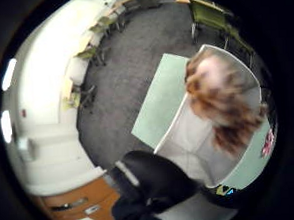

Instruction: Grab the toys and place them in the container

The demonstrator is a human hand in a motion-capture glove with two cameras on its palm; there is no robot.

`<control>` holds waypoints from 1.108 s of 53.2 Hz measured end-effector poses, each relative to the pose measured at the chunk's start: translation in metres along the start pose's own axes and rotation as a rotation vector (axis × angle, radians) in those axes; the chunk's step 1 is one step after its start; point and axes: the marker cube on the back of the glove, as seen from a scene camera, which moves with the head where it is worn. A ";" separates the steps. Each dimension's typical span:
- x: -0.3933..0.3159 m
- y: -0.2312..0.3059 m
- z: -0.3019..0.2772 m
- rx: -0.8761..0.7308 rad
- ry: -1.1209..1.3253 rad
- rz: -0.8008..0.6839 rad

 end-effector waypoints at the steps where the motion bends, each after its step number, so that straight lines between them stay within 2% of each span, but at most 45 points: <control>1: 0.001 0.003 -0.001 0.004 -0.007 -0.050; 4: 0.013 0.012 -0.006 0.034 -0.014 -0.170; 8: 0.039 0.015 -0.012 0.078 0.080 0.008; 16: 0.088 0.045 -0.028 0.098 0.090 0.018; 21: 0.135 0.061 -0.031 0.115 0.139 0.152; 29: 0.236 0.112 -0.046 0.132 0.151 0.251; 37: 0.306 0.148 -0.051 0.135 0.187 0.342; 48: 0.432 0.195 -0.018 0.115 0.236 0.476; 59: 0.525 0.209 0.037 0.095 0.213 0.567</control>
